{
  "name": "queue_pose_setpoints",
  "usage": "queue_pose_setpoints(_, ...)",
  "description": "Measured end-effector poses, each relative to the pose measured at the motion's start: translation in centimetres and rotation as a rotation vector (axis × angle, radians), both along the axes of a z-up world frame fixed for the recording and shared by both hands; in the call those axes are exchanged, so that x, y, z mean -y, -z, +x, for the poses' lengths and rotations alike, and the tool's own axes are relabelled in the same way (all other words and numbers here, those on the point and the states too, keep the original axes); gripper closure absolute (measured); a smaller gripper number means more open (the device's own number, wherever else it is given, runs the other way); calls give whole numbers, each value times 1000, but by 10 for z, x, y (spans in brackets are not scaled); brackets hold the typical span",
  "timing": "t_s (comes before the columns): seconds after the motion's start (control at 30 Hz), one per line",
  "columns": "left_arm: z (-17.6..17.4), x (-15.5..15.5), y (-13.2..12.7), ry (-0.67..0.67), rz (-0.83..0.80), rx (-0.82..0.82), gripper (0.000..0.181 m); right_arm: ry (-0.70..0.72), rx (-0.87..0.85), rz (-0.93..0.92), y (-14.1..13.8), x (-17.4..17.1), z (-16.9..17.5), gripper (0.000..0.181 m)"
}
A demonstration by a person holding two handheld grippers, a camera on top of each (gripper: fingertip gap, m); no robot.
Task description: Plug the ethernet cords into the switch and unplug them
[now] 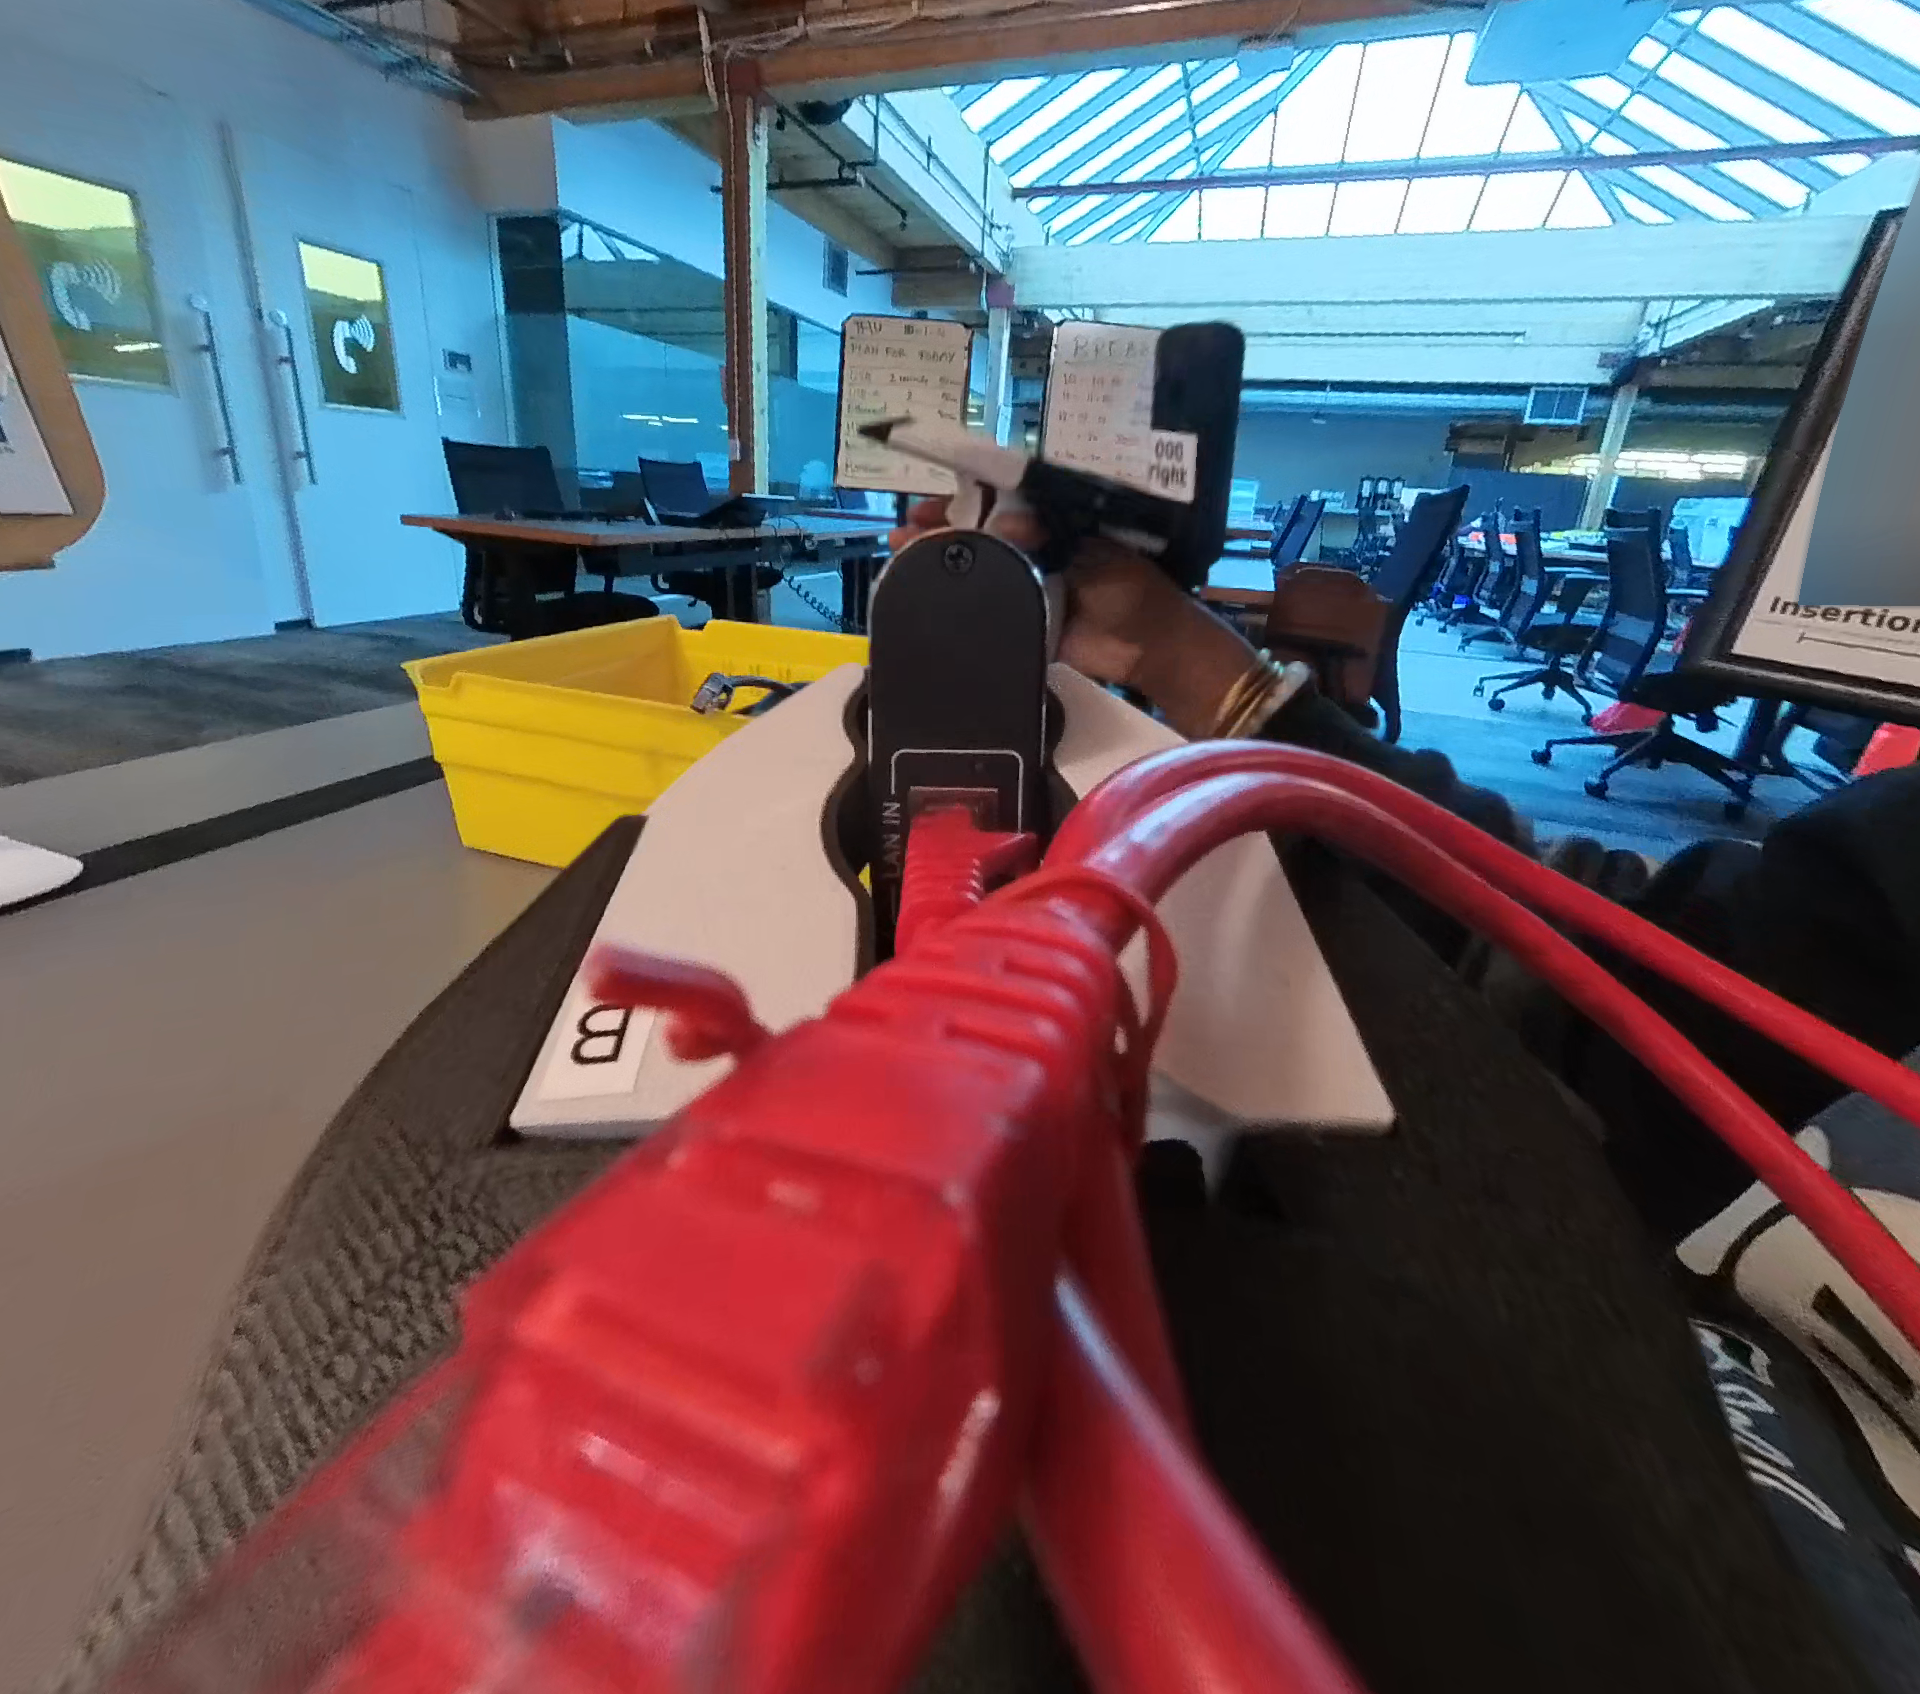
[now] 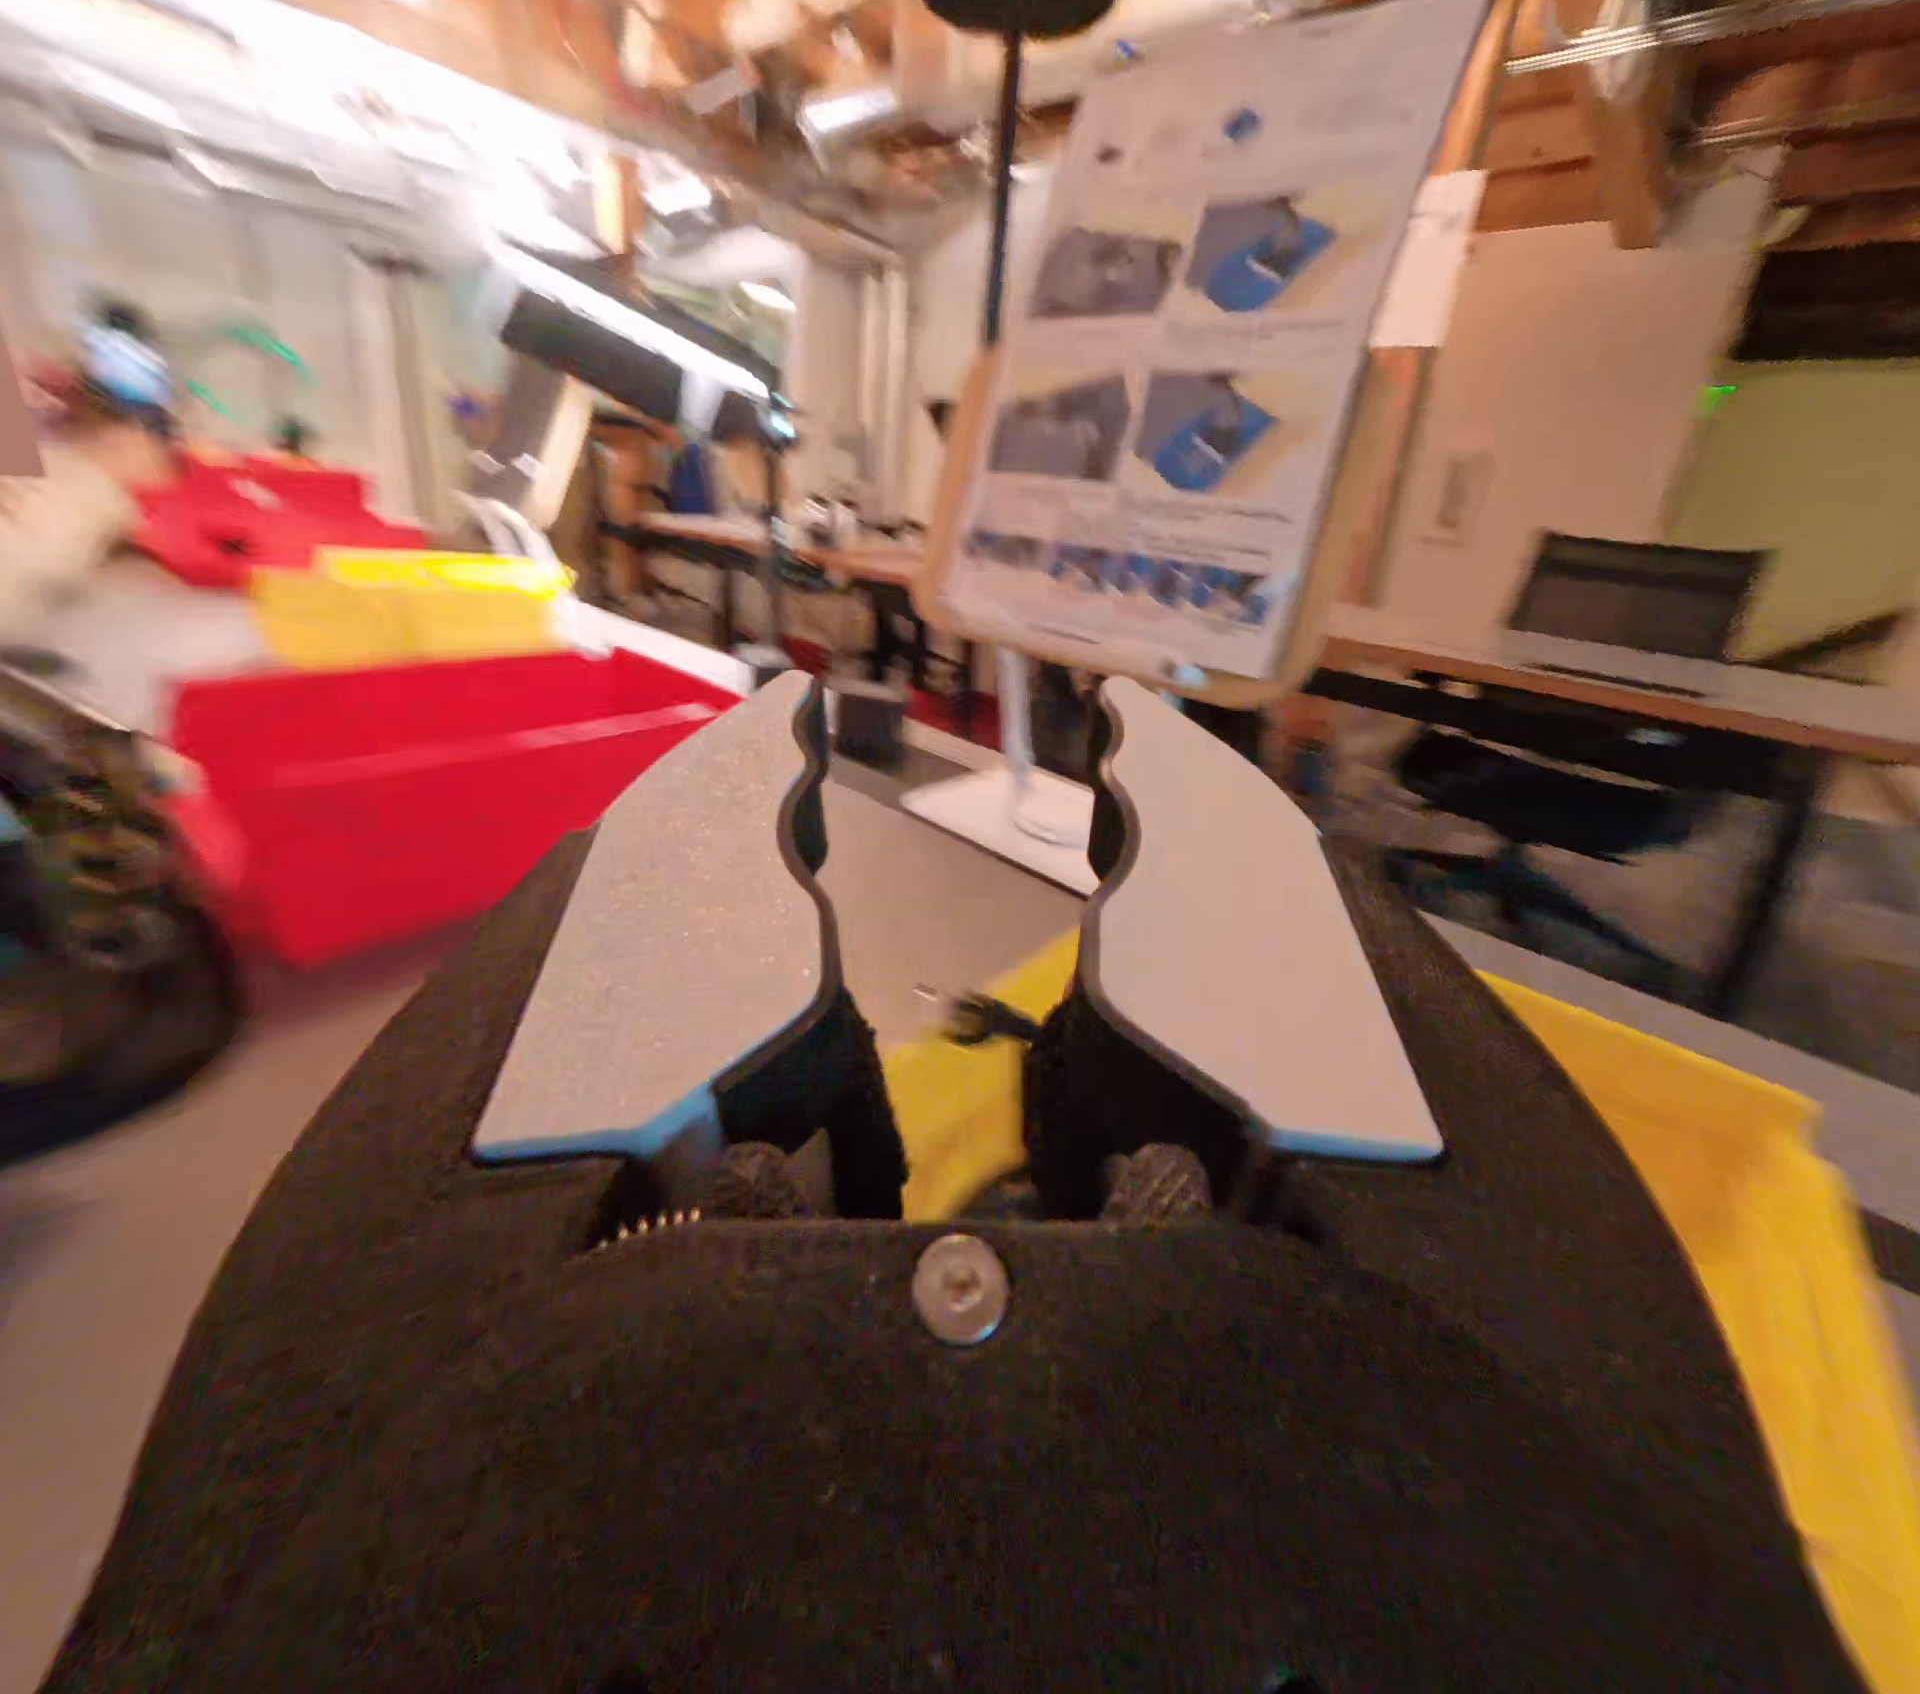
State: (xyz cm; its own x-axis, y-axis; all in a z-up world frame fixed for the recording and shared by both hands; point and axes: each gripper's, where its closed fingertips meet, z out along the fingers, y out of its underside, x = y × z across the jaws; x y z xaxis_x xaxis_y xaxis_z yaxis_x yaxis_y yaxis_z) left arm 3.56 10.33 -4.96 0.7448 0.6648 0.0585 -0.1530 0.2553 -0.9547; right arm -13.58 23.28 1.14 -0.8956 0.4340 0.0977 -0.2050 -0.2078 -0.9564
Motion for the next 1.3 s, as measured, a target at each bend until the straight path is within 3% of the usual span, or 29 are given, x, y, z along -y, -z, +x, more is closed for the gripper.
queue_pose_setpoints(0.13, 1, -6, 5, 28, -41, 19, 155, -309, 63, -31, -22, 23, 58, 128)
queue_pose_setpoints(0.3, -3, -18, 27, 42, -178, 91, 155, -629, -91, 322, 7, 70, 155, 132)
queue_pose_setpoints(0.4, -4, -27, 42, 47, -292, 119, 155, -684, -194, 563, 40, 92, 191, 135)
queue_pose_setpoints(0.5, 0, -35, 52, 72, -375, 116, 155, -663, -271, 748, 70, 110, 206, 136)
queue_pose_setpoints(0.73, 10, -46, 55, 138, -430, 76, 155, -644, -270, 875, 96, 126, 209, 156)
queue_pose_setpoints(0.8, 12, -47, 49, 145, -398, 54, 154, -665, -323, 827, 88, 126, 213, 157)
queue_pose_setpoints(0.93, 15, -36, 22, 147, -222, -12, 131, -712, -403, 553, 45, 118, 220, 158)
queue_pose_setpoints(1.03, 21, -32, 6, 149, -127, -80, 129, -711, -410, 390, 23, 111, 216, 157)
queue_pose_setpoints(1.17, 28, -32, -5, 142, -67, -151, 132, -835, -345, 178, 10, 113, 223, 158)
queue_pose_setpoints(1.23, 30, -28, -11, 135, -8, -171, 154, -873, -282, 75, 5, 117, 222, 158)
queue_pose_setpoints(1.3, 30, -22, -15, 132, 7, -175, 155, -883, -213, 13, 3, 122, 217, 158)
